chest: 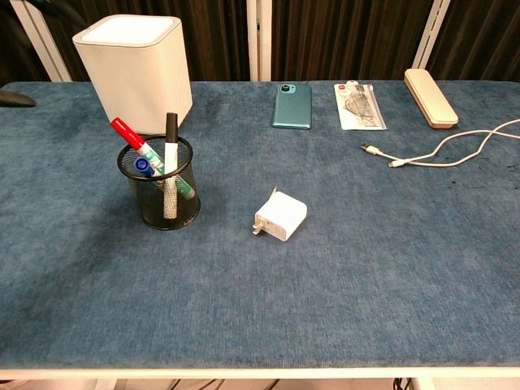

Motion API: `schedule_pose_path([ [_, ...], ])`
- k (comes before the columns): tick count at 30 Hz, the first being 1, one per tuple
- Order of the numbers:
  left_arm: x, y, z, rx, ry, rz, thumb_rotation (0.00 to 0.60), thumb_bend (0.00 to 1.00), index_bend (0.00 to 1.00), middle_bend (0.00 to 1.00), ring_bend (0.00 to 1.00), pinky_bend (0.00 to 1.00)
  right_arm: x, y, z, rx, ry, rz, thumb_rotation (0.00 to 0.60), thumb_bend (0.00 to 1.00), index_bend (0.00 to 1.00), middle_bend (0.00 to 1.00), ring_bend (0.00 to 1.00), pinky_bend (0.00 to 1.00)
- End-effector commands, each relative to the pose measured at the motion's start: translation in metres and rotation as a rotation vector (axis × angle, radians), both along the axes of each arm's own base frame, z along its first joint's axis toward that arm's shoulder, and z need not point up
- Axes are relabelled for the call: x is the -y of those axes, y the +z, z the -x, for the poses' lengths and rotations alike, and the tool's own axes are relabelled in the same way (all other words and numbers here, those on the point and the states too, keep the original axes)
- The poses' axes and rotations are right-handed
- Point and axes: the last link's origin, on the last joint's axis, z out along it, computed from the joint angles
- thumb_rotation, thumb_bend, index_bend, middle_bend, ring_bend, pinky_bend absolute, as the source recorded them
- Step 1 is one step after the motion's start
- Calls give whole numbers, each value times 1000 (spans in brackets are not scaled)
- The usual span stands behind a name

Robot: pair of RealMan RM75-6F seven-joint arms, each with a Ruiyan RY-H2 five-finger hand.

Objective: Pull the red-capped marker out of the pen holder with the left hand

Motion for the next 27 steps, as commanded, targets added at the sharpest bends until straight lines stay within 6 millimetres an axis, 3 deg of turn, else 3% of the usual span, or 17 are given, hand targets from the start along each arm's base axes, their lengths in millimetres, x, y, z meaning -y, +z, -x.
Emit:
schedule_pose_path([
  [1, -7, -15, -6, 4, 8, 45, 600, 239, 242, 169, 163, 403, 0, 1, -1, 4, 3, 3, 600, 176, 0, 0, 0, 0],
  [9, -11, -43, -13, 37, 7, 89, 600, 239, 278, 274, 247, 496, -3, -1, -1, 10, 0, -16, 600, 176, 0, 0, 0, 0],
  [20, -24, -60, -12, 2, 24, 111, 600, 269, 335, 322, 277, 539, -2, -3, 5, 15, -19, -31, 600, 176, 0, 0, 0, 0],
  [27, -27, -67, -9, -17, 36, 112, 600, 270, 382, 395, 360, 590, -2, -2, 10, 17, -36, -30, 600, 177, 0, 0, 0, 0],
])
